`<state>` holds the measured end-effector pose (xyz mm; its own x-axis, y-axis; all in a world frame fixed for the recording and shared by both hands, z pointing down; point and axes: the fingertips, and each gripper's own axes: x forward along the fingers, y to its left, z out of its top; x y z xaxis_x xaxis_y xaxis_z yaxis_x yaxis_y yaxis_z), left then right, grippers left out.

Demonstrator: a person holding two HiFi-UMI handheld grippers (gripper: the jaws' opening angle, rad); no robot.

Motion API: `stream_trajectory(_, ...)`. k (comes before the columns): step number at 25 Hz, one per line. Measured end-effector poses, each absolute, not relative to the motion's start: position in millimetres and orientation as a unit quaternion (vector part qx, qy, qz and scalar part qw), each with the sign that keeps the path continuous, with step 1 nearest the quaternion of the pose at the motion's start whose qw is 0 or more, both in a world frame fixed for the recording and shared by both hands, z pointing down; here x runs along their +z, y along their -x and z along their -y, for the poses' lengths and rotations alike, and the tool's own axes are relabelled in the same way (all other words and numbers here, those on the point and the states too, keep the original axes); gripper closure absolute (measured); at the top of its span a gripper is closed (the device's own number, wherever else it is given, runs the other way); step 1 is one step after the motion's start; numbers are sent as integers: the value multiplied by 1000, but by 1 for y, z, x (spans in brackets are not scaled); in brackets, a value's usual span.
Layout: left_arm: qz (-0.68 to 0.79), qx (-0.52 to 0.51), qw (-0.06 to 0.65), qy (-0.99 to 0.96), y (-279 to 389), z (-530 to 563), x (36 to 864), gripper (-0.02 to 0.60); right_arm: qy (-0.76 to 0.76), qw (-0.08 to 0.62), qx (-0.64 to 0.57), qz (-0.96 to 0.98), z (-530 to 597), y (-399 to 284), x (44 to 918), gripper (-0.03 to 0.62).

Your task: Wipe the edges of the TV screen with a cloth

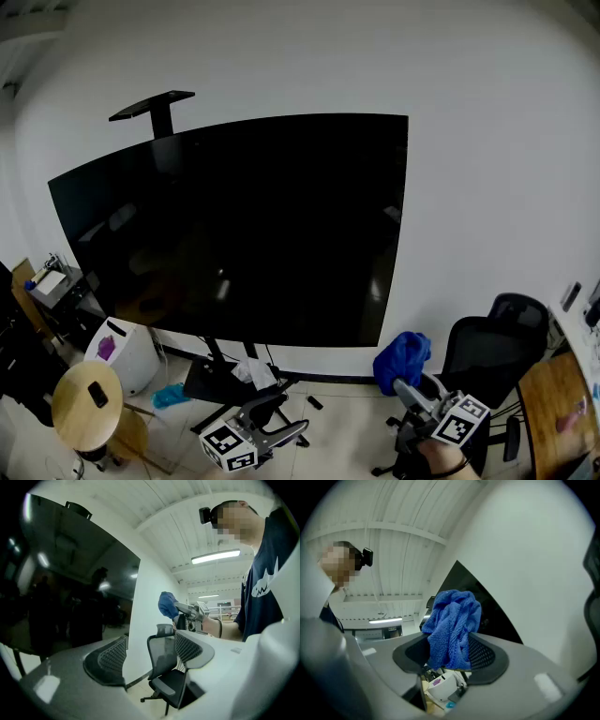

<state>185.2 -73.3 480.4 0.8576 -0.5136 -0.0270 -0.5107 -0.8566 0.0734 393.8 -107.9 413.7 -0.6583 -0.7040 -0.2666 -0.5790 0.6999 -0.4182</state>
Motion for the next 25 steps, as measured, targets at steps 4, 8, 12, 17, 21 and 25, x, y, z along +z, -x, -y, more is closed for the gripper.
stream_trajectory(4,276,-29,-11,-961,-207,112,439,275,350,196,-90,-911,148,-418,362,364)
stream_trajectory(8,275,-30,-62,-959,-228,140,393,275,346,182,-28,-920,185,-436,306,364)
stream_trajectory(12,279,-33,-104,-954,-243,163,353,275,358,157,52,-919,220,-452,246,364)
stream_trajectory(17,286,-27,-154,-945,-254,188,304,275,379,148,118,-906,271,-469,160,364)
stream_trajectory(21,297,-34,-189,-935,-259,199,266,275,388,147,157,-896,301,-477,91,364)
stream_trajectory(25,303,-42,-209,-929,-268,211,244,275,390,144,188,-890,323,-476,43,365)
